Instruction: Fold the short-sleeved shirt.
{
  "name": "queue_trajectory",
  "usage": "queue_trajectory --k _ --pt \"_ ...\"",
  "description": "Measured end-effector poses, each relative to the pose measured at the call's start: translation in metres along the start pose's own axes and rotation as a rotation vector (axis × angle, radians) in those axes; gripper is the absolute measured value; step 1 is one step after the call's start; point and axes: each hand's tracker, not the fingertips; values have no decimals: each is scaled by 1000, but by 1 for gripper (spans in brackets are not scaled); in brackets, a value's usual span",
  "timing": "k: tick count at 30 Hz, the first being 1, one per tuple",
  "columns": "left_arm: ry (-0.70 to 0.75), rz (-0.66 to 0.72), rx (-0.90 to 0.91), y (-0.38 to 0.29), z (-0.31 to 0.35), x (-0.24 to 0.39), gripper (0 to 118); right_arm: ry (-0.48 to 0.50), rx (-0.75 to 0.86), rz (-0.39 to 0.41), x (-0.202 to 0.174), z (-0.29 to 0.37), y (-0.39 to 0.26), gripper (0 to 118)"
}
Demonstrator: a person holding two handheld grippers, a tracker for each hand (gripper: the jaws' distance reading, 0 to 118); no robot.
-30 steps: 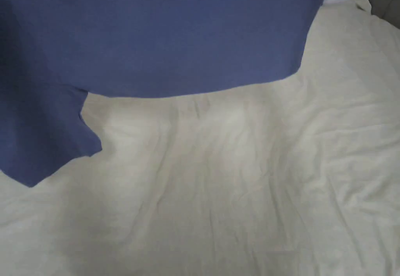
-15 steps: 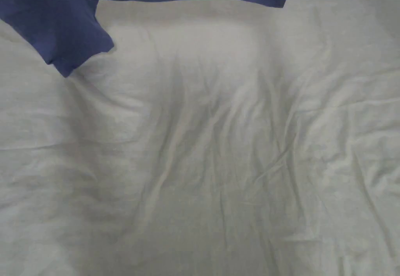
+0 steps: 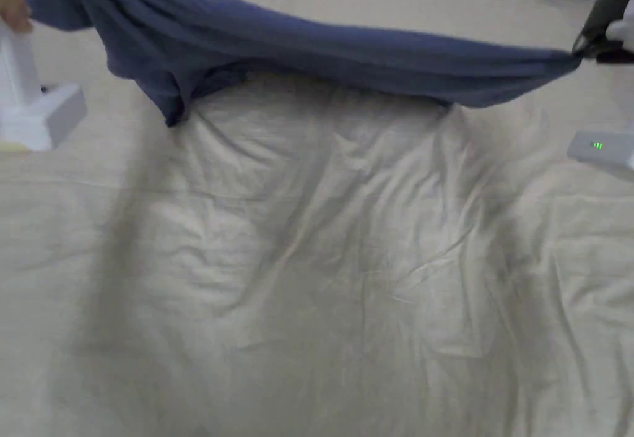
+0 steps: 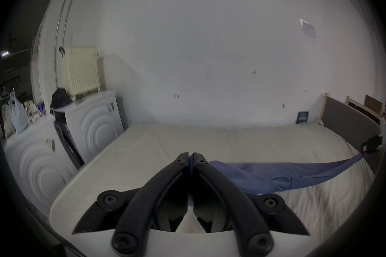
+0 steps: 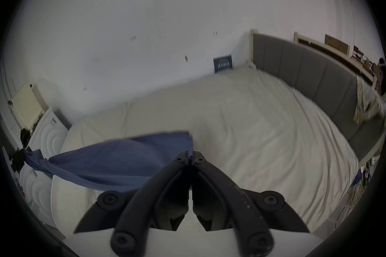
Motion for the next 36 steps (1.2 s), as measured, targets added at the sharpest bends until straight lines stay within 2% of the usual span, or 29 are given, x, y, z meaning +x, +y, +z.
queue_trajectory --k 6,10,12,17,20,23,24,25,26,27,28,29,30,31,33,36 --pt "-41 -2 -165 -118 72 -14 3 27 -71 1 47 28 -111 4" --pt "-66 -1 -252 -183 121 -15 3 11 -121 71 68 54 -177 4" --pt "-67 -10 -279 -209 144 -14 3 13 -145 71 77 69 -209 4" --pt "-38 25 -331 -253 192 -18 3 1 -154 96 93 99 -268 4" --pt "-18 35 -355 -269 214 -26 3 -25 -164 159 100 113 -295 4" --pt "-6 96 -389 -280 223 -31 4 -27 -190 156 113 112 -312 4" --pt "-13 84 -407 -283 223 -32 5 -19 -200 148 115 113 -316 4" --pt "-4 79 -414 -283 226 -31 14 -17 -190 138 115 115 -319 6" --pt "5 83 -412 -283 228 -32 30 -15 -173 130 114 117 -321 14" --pt "13 101 -393 -281 231 -36 58 -21 -167 137 117 119 -322 34" --pt "18 129 -365 -278 233 -40 94 -36 -155 159 117 123 -320 74" --pt "30 149 -342 -275 236 -42 113 -45 -138 189 116 128 -318 97" --pt "46 162 -311 -268 240 -44 118 -57 -109 218 115 136 -315 111" --pt "58 165 -268 -260 245 -46 118 -69 -68 249 113 146 -311 117" --pt "52 164 -180 -243 253 -44 118 -77 24 316 104 167 -300 118" --pt "70 104 7 -218 271 -26 118 -45 191 332 85 201 -285 118"
